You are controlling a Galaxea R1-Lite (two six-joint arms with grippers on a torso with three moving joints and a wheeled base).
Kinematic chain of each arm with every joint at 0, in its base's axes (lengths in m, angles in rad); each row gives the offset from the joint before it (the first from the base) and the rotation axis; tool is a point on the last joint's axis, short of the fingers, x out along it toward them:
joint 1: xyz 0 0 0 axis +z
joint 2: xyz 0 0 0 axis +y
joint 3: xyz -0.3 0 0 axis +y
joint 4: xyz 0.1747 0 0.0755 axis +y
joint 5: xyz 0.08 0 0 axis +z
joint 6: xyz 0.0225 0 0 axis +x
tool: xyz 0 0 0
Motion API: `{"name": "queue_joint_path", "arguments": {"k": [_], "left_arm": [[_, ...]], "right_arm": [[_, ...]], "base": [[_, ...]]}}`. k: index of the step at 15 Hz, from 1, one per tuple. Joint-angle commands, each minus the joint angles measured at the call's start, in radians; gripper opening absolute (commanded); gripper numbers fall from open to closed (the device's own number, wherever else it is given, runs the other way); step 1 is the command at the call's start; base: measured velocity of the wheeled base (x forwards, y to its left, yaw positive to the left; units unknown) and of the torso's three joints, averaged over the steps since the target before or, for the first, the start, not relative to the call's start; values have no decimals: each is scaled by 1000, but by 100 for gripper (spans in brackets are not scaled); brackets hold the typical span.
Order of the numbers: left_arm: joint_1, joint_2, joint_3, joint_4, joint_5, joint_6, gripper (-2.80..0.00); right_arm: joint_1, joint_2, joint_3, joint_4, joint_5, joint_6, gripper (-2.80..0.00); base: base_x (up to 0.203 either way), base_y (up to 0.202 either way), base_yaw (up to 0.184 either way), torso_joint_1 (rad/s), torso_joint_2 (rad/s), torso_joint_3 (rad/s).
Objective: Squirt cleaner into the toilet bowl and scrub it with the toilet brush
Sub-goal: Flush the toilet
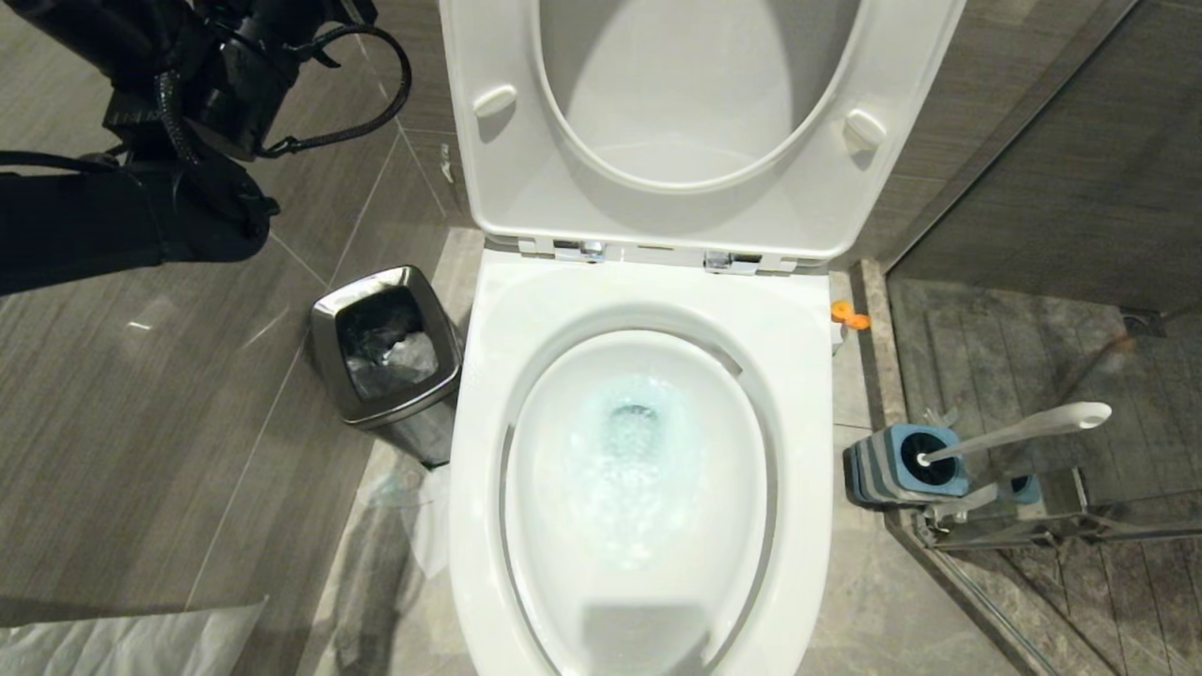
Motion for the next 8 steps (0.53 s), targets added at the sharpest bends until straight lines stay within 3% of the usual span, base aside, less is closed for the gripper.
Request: {"name": "queue_joint_path", "arguments": {"k": [1, 8], "left_arm": [[1, -9, 1, -5, -1, 1, -280], [-5, -25, 2, -14, 6, 7, -280]], "right_arm": [[0, 1, 0, 0, 0, 0, -280], [0, 1, 0, 0, 0, 0, -280]], "base": [[0, 0, 0, 0, 0, 0], [0, 0, 0, 1, 2, -70]]}}
